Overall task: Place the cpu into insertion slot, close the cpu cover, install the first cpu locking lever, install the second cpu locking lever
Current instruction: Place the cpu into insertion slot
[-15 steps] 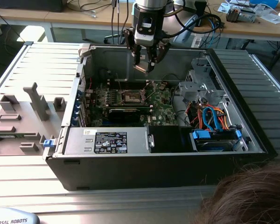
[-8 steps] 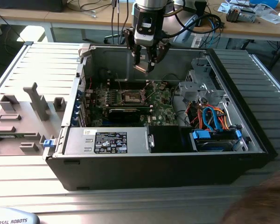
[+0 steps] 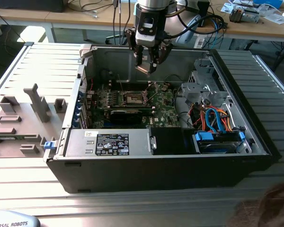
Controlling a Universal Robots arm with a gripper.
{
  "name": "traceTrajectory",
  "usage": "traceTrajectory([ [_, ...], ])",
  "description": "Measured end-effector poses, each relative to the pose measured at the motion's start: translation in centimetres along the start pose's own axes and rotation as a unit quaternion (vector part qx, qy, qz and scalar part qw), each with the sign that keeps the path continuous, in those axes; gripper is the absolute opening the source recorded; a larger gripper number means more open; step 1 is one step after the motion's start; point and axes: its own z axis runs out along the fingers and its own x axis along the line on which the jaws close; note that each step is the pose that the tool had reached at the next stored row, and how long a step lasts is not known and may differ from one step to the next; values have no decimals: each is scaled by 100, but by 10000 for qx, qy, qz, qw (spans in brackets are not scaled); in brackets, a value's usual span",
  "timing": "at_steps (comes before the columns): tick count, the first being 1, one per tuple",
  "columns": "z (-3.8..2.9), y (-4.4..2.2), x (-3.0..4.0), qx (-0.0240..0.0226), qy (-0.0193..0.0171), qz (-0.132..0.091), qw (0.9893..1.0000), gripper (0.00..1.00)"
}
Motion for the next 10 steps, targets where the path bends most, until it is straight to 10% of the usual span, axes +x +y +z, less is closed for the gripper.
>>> traceTrajectory([
  [10,0,0,0,0,0,56,10000,54],
])
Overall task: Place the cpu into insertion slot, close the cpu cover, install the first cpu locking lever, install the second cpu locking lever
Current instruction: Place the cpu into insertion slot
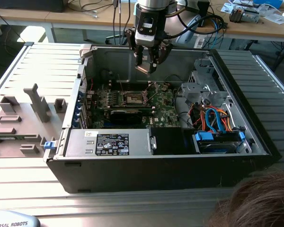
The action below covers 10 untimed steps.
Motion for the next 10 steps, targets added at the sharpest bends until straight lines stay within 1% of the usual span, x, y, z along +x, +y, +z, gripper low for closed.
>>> traceTrajectory([
  [10,0,0,0,0,0,47,10000,54],
])
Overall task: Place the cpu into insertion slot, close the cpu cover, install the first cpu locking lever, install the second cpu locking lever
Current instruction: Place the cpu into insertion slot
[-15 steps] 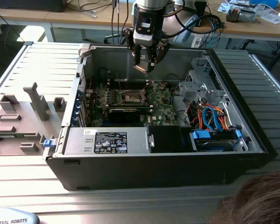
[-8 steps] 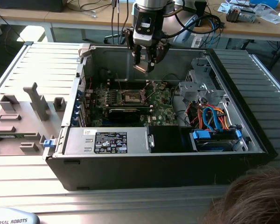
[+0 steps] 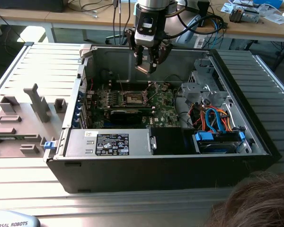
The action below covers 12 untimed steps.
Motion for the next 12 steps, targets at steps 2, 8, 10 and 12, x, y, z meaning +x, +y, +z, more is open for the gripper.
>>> traceTrajectory([
  [2,0,0,0,0,0,10,10000,54],
  [8,0,0,0,0,0,38,10000,54],
  [10,0,0,0,0,0,50,10000,54],
  [12,0,0,0,0,0,60,10000,54],
])
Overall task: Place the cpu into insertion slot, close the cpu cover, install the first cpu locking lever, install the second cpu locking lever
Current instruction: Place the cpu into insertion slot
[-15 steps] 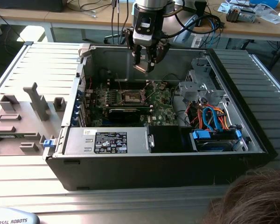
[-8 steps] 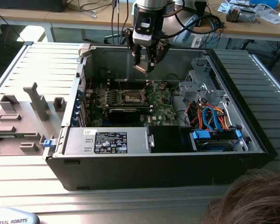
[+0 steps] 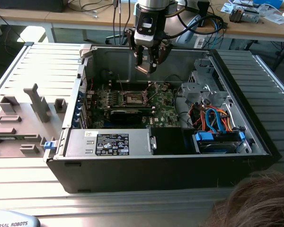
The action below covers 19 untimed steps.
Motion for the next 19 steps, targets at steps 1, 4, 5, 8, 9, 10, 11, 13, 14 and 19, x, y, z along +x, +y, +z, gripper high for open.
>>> traceTrajectory([
  [1,0,0,0,0,0,4,10000,54],
  [4,0,0,0,0,0,19,10000,54],
  [5,0,0,0,0,0,24,10000,54],
  [8,0,0,0,0,0,40,10000,54],
  [9,0,0,0,0,0,44,10000,54],
  [10,0,0,0,0,0,48,10000,54],
  [11,0,0,0,0,0,52,10000,54],
  [13,0,0,0,-1,0,62,10000,54],
  [14,0,0,0,0,0,66,10000,54],
  [19,0,0,0,-1,0,94,10000,54],
])
